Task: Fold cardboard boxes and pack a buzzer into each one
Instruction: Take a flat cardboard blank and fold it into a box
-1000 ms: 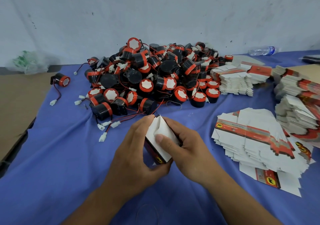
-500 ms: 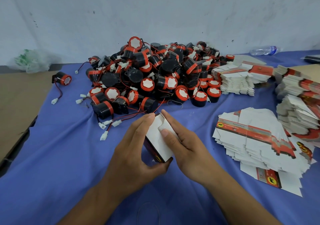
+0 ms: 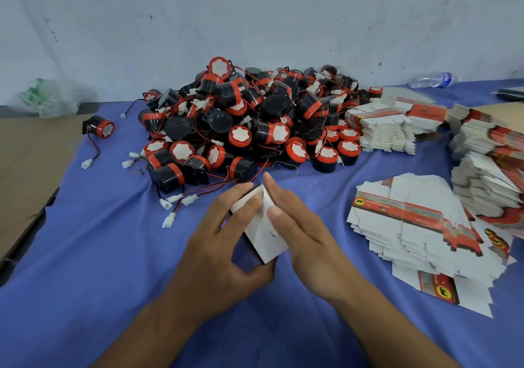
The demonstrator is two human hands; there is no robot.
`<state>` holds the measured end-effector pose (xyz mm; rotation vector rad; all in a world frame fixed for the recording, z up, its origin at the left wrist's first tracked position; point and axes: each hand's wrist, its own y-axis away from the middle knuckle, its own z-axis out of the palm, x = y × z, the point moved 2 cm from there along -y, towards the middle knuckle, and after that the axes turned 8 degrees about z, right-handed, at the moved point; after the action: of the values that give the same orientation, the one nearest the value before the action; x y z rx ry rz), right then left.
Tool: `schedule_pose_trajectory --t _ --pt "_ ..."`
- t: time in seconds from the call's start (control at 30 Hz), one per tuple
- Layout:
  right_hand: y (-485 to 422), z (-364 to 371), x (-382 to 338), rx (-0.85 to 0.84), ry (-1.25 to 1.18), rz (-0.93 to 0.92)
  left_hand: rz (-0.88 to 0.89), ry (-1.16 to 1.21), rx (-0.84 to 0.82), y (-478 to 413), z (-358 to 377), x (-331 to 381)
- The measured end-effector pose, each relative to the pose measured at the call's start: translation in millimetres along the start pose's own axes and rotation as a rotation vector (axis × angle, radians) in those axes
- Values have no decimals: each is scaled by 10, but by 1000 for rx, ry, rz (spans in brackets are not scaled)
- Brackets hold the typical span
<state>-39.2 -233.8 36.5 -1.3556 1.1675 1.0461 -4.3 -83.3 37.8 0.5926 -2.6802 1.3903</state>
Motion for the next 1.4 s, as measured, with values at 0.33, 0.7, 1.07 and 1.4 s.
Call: schedule_pose_trajectory --t 0.33,0.7,1.07,1.4 --pt "-19 46 -2 15 83 1 -81 73 40 38 11 -10" --pt "-40 -69 33 -3 -159 132 -290 64 140 26 -31 -8" --pt "-63 -79 59 -1 -173 61 -352 208 97 78 10 -33" --pt "-74 -90 84 118 -272 158 -237 129 86 69 23 14"
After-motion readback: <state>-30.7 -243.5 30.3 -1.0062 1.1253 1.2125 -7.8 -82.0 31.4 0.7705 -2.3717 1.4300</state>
